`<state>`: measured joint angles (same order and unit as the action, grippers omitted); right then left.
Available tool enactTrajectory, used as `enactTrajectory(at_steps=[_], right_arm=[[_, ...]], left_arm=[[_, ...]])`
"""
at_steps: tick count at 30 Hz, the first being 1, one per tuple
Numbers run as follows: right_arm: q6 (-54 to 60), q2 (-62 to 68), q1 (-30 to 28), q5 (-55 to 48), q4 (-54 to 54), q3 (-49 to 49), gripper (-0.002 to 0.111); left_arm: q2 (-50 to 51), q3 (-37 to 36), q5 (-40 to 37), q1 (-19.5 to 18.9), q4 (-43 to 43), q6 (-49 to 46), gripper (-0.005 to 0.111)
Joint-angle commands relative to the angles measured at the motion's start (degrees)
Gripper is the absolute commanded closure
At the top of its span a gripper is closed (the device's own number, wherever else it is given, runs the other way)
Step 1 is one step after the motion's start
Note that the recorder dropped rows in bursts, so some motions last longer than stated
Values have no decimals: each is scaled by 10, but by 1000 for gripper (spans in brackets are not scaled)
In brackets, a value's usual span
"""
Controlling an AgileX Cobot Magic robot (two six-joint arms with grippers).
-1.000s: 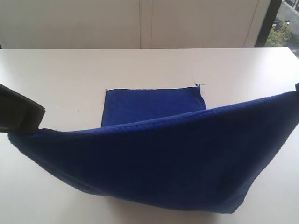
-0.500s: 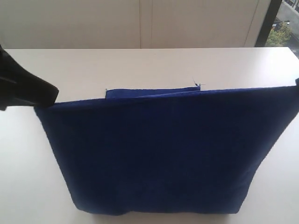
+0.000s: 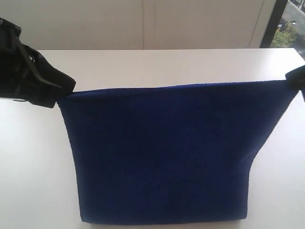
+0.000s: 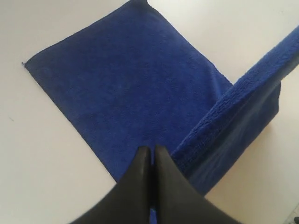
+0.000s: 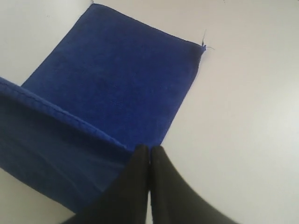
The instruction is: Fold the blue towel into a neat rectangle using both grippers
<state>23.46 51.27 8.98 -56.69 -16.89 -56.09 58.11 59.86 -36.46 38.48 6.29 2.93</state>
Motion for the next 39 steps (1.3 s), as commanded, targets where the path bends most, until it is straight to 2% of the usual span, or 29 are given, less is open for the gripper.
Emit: enactTrajectory(at_steps=[1,7,9,17,24,30,34,39], right_arm=[[2,28,-4,29,11,2,108],[2,68,-4,62,11,2,108],[2,92,-4,70,10,2,108],[-3,203,-4,149,8,2,108],[-11,278,-4,229,7,2,108],[-28,302,-4,247,7,-48,108],[-28,360,-4,266,7,-61,108],[-31,424,-4,296,8,-61,108]], left_arm=[[21,-6,18,0,-27,-4,107],[68,-6,38,-2,-68,8,107],[89,-6,70,-9,-74,16,107],[169,-5,163,-77,-76,29,107],[253,3,254,-86,-75,29,107],[307,92,211,-100,-77,30,107],[351,106,223,-118,-73,38,107],[389,109,256,-119,-73,33,107]])
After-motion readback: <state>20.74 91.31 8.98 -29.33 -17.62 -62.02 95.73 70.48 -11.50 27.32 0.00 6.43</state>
